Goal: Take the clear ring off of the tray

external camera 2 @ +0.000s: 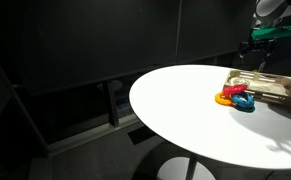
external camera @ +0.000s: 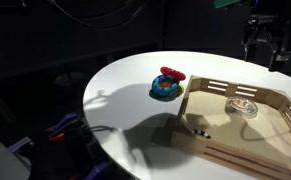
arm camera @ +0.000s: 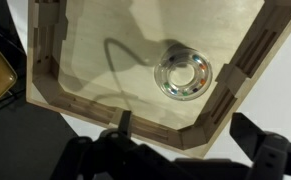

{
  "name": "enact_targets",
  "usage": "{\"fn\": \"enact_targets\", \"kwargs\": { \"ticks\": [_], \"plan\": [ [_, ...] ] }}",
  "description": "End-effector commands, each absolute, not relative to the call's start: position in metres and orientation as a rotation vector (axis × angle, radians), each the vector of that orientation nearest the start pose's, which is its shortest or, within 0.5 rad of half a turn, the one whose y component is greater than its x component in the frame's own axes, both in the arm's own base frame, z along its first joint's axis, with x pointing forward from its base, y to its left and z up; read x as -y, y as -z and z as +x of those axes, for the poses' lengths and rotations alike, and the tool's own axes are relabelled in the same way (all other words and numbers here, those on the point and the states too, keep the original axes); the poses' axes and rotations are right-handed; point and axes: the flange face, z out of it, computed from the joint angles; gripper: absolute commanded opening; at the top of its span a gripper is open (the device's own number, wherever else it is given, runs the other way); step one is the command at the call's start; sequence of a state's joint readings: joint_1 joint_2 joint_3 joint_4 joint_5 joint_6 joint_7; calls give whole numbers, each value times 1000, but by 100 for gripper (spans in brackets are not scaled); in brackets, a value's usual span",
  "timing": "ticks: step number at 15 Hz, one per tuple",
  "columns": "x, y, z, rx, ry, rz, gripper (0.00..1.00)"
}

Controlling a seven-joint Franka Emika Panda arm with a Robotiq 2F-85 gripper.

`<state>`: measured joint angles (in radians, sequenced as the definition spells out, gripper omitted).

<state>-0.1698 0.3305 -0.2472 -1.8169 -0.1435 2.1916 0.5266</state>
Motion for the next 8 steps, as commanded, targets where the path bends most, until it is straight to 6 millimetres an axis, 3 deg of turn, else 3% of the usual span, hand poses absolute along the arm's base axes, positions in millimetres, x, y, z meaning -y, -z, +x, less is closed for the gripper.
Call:
{"fn": "enact_targets", "kwargs": {
  "ticks": [1, 8],
  "plan": [
    [255, -370, 588, -1371, 106, -3040, 100],
    [261, -365, 586, -1323, -28, -3063, 100]
  ]
}}
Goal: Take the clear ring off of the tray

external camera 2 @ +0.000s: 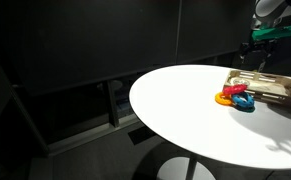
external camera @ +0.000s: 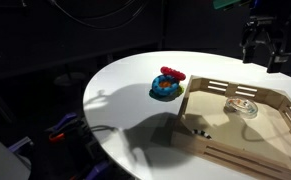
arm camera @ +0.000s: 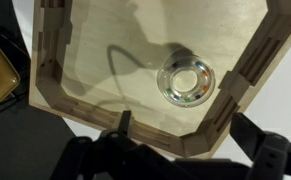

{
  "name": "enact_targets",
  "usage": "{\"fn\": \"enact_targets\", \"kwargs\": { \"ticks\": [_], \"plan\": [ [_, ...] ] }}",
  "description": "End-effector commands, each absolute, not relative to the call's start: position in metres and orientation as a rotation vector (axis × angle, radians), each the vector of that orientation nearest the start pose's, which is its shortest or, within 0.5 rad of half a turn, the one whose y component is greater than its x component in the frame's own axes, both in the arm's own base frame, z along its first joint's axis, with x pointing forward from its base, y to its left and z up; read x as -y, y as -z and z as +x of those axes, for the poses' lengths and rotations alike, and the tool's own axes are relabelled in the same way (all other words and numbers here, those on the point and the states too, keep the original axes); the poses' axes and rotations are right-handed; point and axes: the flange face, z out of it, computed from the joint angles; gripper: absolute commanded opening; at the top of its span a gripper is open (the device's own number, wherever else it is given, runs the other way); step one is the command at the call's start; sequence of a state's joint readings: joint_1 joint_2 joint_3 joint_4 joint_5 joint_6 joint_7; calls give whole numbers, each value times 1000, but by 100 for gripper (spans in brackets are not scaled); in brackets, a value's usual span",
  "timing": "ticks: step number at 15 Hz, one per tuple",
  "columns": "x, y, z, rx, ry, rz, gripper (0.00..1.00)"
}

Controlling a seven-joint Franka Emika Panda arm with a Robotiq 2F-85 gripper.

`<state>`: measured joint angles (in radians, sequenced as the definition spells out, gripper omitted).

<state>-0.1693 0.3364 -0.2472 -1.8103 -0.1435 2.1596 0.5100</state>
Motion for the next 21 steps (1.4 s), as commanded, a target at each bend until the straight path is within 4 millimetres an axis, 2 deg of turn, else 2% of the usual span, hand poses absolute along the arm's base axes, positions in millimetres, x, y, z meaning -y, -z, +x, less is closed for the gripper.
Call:
{"fn": "enact_targets", "kwargs": {
  "ticks": [1, 5, 10, 16, 21],
  "plan": [
    [264, -363, 585, -1319, -55, -3065, 100],
    [276, -352, 582, -1351, -101, -3072, 100],
    [290, -326, 582, -1395, -78, -3054, 100],
    [295, -294, 587, -1411, -68, -3019, 100],
    [297, -281, 594, -1422, -49, -3007, 100]
  ]
}}
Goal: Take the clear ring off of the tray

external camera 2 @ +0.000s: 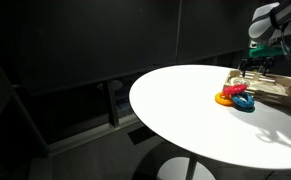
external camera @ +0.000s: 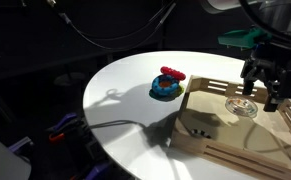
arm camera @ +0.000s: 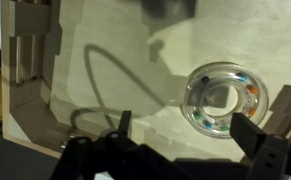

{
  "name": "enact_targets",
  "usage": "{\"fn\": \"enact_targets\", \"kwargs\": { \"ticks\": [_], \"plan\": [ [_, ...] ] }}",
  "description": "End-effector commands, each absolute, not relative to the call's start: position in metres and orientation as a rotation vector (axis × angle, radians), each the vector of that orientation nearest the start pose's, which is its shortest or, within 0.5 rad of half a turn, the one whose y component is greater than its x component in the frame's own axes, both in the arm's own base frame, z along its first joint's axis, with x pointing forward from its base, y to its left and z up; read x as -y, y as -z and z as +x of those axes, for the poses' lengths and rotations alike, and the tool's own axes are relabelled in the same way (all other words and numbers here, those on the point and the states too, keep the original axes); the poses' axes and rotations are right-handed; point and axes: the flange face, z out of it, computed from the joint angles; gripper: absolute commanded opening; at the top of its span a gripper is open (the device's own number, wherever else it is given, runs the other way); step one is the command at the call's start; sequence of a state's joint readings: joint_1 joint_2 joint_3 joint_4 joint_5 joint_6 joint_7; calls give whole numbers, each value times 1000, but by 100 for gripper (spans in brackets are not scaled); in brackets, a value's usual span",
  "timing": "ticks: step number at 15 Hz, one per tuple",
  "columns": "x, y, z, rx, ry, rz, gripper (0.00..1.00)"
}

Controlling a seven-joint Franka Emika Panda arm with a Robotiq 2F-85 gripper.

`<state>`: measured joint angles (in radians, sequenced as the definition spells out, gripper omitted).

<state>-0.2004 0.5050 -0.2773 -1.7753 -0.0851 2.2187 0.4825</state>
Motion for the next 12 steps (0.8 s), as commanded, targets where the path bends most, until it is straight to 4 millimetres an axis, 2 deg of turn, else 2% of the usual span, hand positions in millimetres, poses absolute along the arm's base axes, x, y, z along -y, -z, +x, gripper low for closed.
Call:
{"fn": "enact_targets", "kwargs": {
  "ticks": [1, 12],
  "plan": [
    [297, -279, 595, -1425, -48, -3006, 100],
    [296, -257, 603, -1433, -51, -3023, 100]
  ]
}}
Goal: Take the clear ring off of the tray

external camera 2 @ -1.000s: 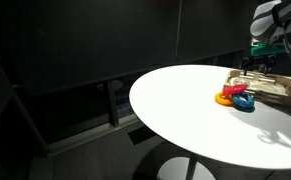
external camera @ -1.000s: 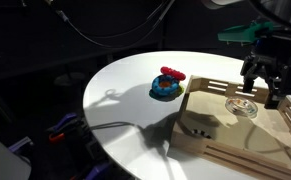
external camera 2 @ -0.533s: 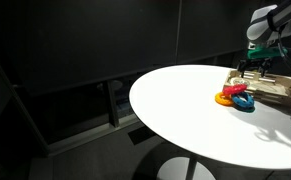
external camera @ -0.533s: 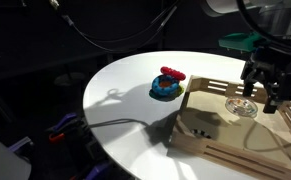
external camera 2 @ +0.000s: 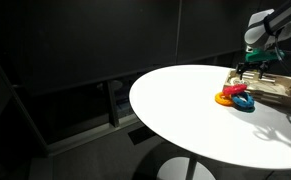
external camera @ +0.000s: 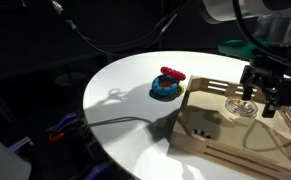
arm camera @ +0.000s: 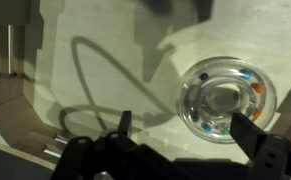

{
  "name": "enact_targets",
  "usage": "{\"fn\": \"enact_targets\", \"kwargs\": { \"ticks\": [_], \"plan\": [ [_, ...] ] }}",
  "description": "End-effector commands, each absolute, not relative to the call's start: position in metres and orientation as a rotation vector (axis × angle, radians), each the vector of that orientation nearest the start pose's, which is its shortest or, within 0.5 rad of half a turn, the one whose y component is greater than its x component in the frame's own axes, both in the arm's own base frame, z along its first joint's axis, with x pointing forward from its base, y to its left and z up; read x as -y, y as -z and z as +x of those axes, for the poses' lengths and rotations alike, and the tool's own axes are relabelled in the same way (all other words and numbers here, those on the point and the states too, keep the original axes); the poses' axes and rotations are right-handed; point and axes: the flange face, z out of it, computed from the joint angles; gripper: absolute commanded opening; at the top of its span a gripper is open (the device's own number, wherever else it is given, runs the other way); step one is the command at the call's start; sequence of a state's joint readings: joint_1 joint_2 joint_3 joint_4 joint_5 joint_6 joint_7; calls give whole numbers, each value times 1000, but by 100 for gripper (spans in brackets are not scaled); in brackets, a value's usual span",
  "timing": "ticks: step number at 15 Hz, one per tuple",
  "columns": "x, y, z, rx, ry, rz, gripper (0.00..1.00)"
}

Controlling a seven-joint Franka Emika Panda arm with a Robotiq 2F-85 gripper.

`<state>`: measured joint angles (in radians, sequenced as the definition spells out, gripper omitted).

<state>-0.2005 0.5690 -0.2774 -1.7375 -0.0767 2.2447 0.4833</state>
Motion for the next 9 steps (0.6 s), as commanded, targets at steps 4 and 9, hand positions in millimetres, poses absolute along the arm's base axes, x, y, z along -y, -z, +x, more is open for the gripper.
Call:
{"fn": "enact_targets", "kwargs": {
  "ticks": [4, 9],
  "plan": [
    [296, -252, 604, -1434, -56, -3029, 100],
    [296, -245, 604, -1442, -67, -3033, 100]
  ]
}}
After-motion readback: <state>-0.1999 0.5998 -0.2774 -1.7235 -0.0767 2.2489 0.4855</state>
